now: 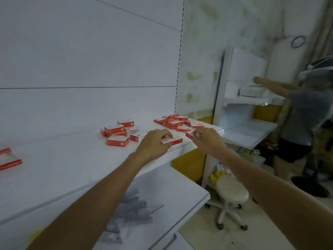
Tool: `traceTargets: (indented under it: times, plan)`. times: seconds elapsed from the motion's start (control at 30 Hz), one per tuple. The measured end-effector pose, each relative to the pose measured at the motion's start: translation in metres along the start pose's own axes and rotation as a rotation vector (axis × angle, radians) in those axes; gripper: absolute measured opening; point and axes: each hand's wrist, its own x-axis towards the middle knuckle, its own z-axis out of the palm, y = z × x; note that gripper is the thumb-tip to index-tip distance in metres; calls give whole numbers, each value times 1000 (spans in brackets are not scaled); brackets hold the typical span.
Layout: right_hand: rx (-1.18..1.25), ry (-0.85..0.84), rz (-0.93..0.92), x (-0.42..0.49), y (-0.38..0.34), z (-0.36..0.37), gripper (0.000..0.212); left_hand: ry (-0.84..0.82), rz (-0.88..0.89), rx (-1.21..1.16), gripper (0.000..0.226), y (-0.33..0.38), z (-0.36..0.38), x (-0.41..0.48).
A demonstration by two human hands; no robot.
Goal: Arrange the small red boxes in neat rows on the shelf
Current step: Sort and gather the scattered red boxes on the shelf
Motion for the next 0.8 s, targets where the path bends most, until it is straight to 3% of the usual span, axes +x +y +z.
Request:
traceTargets:
  times: [0.3,0.8]
  plan:
    - [-48,2,49,17,101,-19,35,-19,-18,-4,40,43,79,58]
    - [-19,23,-49,184,135,26,34,51,-48,98,30,-22,95,209]
